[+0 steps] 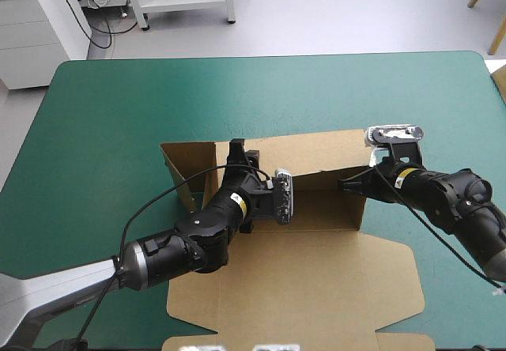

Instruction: Fold the box

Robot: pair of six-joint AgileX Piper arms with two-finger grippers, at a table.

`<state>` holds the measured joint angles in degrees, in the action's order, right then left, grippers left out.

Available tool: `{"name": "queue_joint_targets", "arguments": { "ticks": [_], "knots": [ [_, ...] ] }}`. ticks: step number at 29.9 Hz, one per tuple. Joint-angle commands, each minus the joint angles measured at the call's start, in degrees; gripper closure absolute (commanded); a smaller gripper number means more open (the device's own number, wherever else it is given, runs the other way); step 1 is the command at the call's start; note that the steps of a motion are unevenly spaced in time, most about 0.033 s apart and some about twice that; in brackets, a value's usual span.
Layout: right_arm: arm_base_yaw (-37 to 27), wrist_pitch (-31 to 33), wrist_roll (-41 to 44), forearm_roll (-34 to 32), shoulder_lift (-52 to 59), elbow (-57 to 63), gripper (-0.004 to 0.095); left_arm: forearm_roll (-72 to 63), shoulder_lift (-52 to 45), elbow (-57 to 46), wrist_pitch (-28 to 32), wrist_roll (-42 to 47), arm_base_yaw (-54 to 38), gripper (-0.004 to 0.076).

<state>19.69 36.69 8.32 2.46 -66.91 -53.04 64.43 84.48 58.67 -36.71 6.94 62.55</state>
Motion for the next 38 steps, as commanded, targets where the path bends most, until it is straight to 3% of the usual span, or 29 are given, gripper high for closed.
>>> {"name": "queue_joint_targets", "arguments": {
  "ticks": [1,13,25,38],
  "knots": [
    [0.2,-4.42,-0.31,2.88,-3.46,-0.18,0.0928,-1.97,-3.04,0.69,1.04,1.0,3.77,0.0284],
    [0.2,-7.28,-0.31,2.65,-5.46,-0.4,0.0928,-2.11,-9.19,0.69,-8.54,1.34,13.58,0.0285],
    [0.2,-6.0,-0.31,2.65,-5.46,-0.65,0.0928,-1.53,-11.93,1.42,-10.13,1.59,16.5,0.0285],
    [0.07,8.42,-0.52,0.65,-5.46,-10.48,0.0928,-3.6,-13.31,14.2,-9.85,-1.38,11.99,0.0285]
  ]
}}
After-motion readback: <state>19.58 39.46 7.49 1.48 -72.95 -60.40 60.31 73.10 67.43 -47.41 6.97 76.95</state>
